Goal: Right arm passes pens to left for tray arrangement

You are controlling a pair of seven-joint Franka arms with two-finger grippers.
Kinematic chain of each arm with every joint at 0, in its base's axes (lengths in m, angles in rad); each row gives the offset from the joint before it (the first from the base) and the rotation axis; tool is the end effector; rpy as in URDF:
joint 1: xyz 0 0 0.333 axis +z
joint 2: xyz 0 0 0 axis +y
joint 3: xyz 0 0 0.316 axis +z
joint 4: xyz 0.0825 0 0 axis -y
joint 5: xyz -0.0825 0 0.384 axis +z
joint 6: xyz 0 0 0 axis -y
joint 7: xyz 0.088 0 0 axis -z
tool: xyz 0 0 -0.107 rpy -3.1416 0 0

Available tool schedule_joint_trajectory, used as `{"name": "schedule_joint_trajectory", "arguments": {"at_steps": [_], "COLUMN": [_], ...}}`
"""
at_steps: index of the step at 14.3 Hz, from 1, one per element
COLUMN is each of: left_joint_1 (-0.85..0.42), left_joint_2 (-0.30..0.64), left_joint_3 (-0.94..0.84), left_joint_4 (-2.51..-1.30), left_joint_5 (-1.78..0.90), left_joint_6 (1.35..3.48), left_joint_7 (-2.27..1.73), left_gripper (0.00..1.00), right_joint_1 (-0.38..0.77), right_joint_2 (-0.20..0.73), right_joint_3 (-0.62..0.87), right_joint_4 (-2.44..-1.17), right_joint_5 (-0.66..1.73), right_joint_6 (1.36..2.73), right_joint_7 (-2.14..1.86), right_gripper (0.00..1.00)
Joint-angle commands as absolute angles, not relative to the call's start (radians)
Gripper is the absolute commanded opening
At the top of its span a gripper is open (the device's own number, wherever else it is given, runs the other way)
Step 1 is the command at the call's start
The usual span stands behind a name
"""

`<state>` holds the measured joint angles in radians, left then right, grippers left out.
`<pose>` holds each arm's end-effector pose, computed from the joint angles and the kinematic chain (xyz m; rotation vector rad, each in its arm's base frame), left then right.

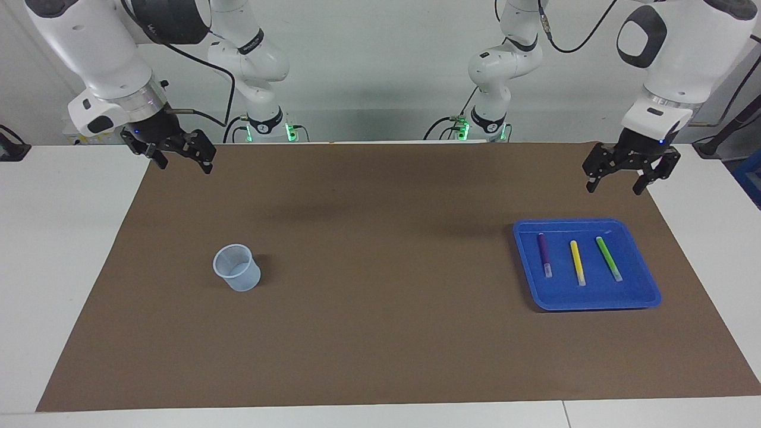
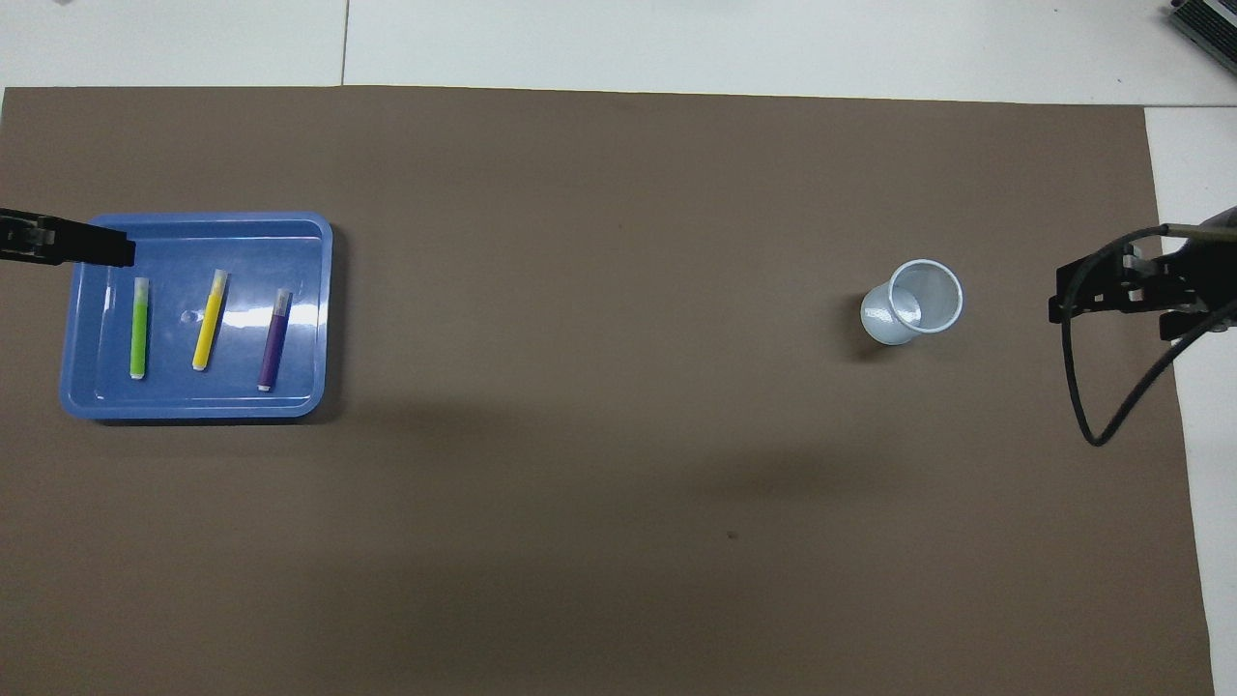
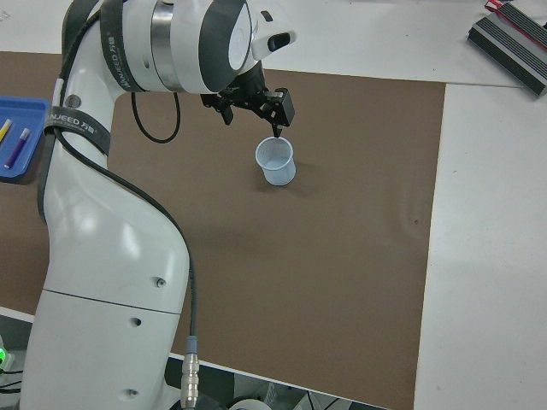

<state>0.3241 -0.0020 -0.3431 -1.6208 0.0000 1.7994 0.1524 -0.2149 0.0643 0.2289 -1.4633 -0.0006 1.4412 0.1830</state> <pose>0.5751 -0.0111 0.6236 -3.1048 0.2668 -0.2813 0.5607 0.0032 0.6288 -3.1220 0.2643 0.1343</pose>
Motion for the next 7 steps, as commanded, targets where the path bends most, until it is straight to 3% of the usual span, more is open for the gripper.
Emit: {"name": "schedule_joint_trajectory", "arguments": {"at_steps": [1,7], "left_joint_1": [0.319,0.324], "left_joint_2": [-0.031,-0.037], "left_joint_3": [-0.341,-0.339], "left_joint_4": [-1.676,-1.681], "left_joint_5": [0.023,0.023], "left_joint_6": [1.795,1.799], "left_joint_7": [0.137,0.138], "left_gripper": [1.00,1.00], "right_joint_1": [-0.218,-0.216], "right_joint_2": [0.023,0.021], "right_joint_3": [0.238,0.244], "right_joint_4": [-1.488,-1.489], "right_joint_5": [0.002,0.003], "right_joint_6": [1.439,1.439], "right_joint_7": [0.163,0.161], "right_gripper": [1.00,1.00]}}
